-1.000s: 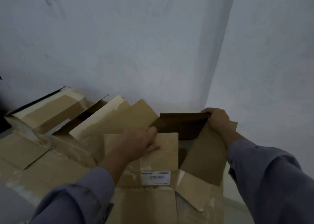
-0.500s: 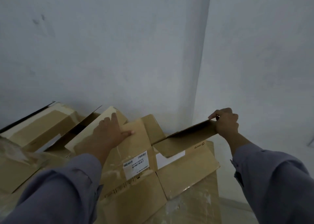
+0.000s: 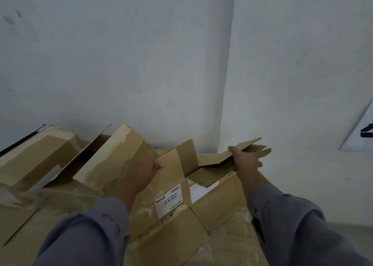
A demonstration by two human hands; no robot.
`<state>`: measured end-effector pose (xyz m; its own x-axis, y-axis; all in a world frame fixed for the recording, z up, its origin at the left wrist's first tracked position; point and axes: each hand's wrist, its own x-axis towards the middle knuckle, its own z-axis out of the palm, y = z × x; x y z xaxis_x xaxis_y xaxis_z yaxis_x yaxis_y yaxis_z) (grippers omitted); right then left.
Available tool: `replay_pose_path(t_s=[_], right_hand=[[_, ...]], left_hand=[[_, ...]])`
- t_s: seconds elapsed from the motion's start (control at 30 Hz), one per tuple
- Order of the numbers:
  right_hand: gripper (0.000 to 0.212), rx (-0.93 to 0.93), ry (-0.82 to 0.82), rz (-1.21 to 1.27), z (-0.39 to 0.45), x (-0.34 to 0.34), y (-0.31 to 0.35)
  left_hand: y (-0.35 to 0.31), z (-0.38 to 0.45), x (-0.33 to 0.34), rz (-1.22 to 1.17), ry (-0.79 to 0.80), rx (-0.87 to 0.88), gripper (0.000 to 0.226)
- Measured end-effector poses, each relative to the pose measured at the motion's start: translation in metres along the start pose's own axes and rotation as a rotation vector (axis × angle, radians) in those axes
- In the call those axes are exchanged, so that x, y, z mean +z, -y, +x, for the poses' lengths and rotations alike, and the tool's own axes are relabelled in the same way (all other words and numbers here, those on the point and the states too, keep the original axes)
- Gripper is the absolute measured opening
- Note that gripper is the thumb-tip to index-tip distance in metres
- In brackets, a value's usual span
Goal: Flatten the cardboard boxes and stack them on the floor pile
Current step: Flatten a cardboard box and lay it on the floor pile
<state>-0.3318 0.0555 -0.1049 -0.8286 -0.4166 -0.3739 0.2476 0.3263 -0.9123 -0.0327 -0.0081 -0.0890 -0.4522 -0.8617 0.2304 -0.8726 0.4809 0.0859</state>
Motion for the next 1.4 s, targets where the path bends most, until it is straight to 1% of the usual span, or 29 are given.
replay_pose_path(t_s=[0.03, 0.07, 0.1, 0.13, 0.2, 0.27, 0.4, 0.47, 0.53, 0.6, 0.7, 0.77, 0.83, 0.93, 1.0, 1.03, 1.13, 1.23, 1.3, 1.37, 1.4], right_hand=[[0.107, 0.046, 0.041, 0.014, -0.005, 0.004, -0.004], [0.090, 0.063, 0.069, 0.013, -0.009, 0.008, -0.008], [0.076, 0.047, 0.063, 0.000, -0.012, 0.010, -0.008], [0.065, 0.000, 0.031, -0.016, -0.015, 0.010, -0.005], [0.057, -0.115, -0.056, -0.025, -0.026, 0.002, 0.015], [0.058, -0.215, -0.111, -0.003, -0.038, -0.009, 0.042], [0.065, -0.376, -0.141, 0.032, -0.064, -0.026, 0.098], [0.072, -0.432, -0.117, 0.038, -0.080, -0.024, 0.121], [0.078, -0.453, -0.059, 0.040, -0.093, -0.011, 0.130], [0.076, -0.469, -0.001, -0.020, -0.105, 0.009, 0.124], [0.062, -0.446, 0.072, -0.127, -0.112, 0.046, 0.086], [0.063, -0.393, 0.165, -0.157, -0.112, 0.069, 0.051], [0.063, -0.355, 0.257, -0.213, -0.113, 0.085, 0.011], [0.049, -0.376, 0.347, -0.408, -0.113, 0.090, -0.049], [0.043, -0.361, 0.390, -0.505, -0.110, 0.080, -0.087], [0.041, -0.346, 0.392, -0.567, -0.107, 0.072, -0.105], [0.039, -0.316, 0.357, -0.820, -0.094, 0.040, -0.154], [0.041, -0.262, 0.316, -1.065, -0.090, 0.003, -0.193], [0.046, -0.279, 0.337, -1.170, -0.092, -0.020, -0.213], [0.048, -0.337, 0.371, -1.228, -0.096, -0.040, -0.230], [0.047, -0.376, 0.396, -1.251, -0.098, -0.048, -0.237]], left_hand=[[-0.001, -0.002, -0.001, 0.004, -0.023, 0.030, 0.041], [-0.001, -0.002, -0.003, -0.005, -0.042, 0.057, 0.041], [-0.001, -0.002, -0.005, -0.033, -0.054, 0.081, 0.042], [-0.002, -0.001, -0.009, -0.071, -0.059, 0.097, 0.042], [-0.002, 0.005, -0.021, -0.148, -0.038, 0.106, 0.041], [-0.003, 0.013, -0.035, -0.240, -0.018, 0.114, 0.039], [-0.002, 0.016, -0.051, -0.555, 0.027, 0.071, 0.034], [0.002, 0.006, -0.044, -0.663, 0.077, 0.008, 0.039], [0.010, -0.008, -0.029, -0.754, 0.129, -0.072, 0.045], [0.019, -0.025, -0.013, -0.829, 0.181, -0.136, 0.039], [0.031, -0.048, 0.010, -0.862, 0.192, -0.186, 0.028], [0.040, -0.059, 0.029, -0.787, 0.204, -0.216, 0.028], [0.049, -0.066, 0.054, -0.701, 0.212, -0.267, 0.036], [0.057, -0.080, 0.087, -0.547, 0.213, -0.360, 0.053], [0.056, -0.094, 0.103, -0.449, 0.221, -0.379, 0.055], [0.055, -0.100, 0.111, -0.447, 0.224, -0.390, 0.054], [0.051, -0.115, 0.132, -0.440, 0.226, -0.449, 0.048], [0.041, -0.130, 0.153, -0.441, 0.245, -0.514, 0.049], [0.027, -0.138, 0.162, -0.490, 0.265, -0.581, 0.050], [0.008, -0.141, 0.167, -0.521, 0.241, -0.676, 0.044], [-0.003, -0.143, 0.168, -0.500, 0.240, -0.718, 0.042]])
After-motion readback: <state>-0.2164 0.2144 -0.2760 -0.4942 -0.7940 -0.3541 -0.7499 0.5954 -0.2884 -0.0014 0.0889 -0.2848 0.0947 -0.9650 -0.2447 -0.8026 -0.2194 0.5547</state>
